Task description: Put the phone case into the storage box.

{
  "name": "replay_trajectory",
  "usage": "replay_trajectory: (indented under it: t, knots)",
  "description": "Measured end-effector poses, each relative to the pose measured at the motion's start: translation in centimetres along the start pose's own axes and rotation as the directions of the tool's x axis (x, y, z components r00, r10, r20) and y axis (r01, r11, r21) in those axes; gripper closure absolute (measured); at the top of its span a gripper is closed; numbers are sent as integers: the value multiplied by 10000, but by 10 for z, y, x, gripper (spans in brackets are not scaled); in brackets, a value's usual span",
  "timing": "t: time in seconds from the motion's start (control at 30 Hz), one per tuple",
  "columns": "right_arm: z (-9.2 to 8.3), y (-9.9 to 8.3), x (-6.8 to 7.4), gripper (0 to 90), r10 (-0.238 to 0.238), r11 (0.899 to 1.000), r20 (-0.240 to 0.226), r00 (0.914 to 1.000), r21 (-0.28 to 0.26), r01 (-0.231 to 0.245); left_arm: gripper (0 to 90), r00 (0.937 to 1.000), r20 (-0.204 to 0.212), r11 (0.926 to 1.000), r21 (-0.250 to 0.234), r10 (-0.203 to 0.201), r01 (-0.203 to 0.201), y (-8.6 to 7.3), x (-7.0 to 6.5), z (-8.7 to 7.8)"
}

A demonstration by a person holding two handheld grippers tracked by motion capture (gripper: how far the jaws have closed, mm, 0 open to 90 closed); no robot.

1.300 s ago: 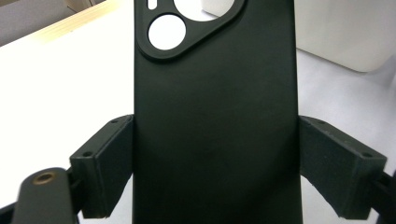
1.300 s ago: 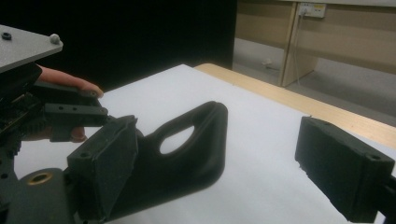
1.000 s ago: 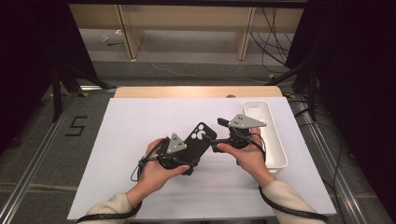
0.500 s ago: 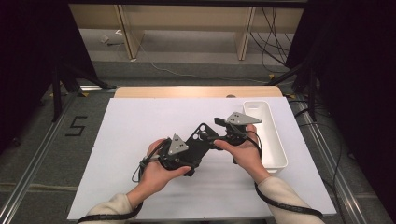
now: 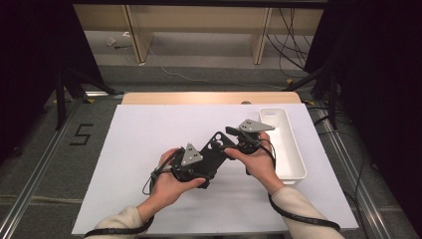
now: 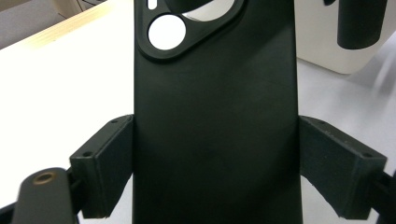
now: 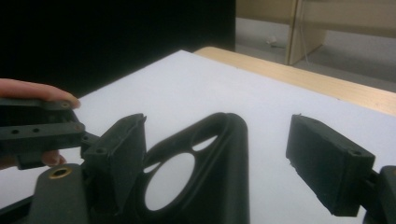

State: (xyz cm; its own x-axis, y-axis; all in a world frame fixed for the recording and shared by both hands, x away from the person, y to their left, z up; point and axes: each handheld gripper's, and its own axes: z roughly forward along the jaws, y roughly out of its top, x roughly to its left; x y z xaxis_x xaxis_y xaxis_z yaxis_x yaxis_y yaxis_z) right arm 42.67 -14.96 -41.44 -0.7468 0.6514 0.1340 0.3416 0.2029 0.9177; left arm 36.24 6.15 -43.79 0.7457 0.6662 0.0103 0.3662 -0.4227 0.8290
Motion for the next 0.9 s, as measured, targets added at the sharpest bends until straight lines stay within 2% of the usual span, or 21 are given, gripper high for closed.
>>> replay_trajectory:
  t: [0.23,0.27,0.7,0.73,0.9]
  knots:
    - [1,0,0,295,131,9999,-19,9999,34,-131,150,10000,24,10000,-13,55,-55,0,-1,0]
    - [1,0,0,312,178,9998,-69,9998,13,-177,150,9996,-173,9997,-93,240,-242,1,1,0]
    - [3,-1,1,481,571,9983,-226,9981,126,-568,150,9998,-118,9998,-36,171,-171,0,0,0]
    - [3,-1,1,524,580,9983,-264,9980,91,-578,150,9997,-121,9998,-57,201,-202,0,0,0]
    - [2,-1,-1,563,798,9968,-347,9962,67,-796,149,9995,-142,9996,-72,266,-267,-1,0,1]
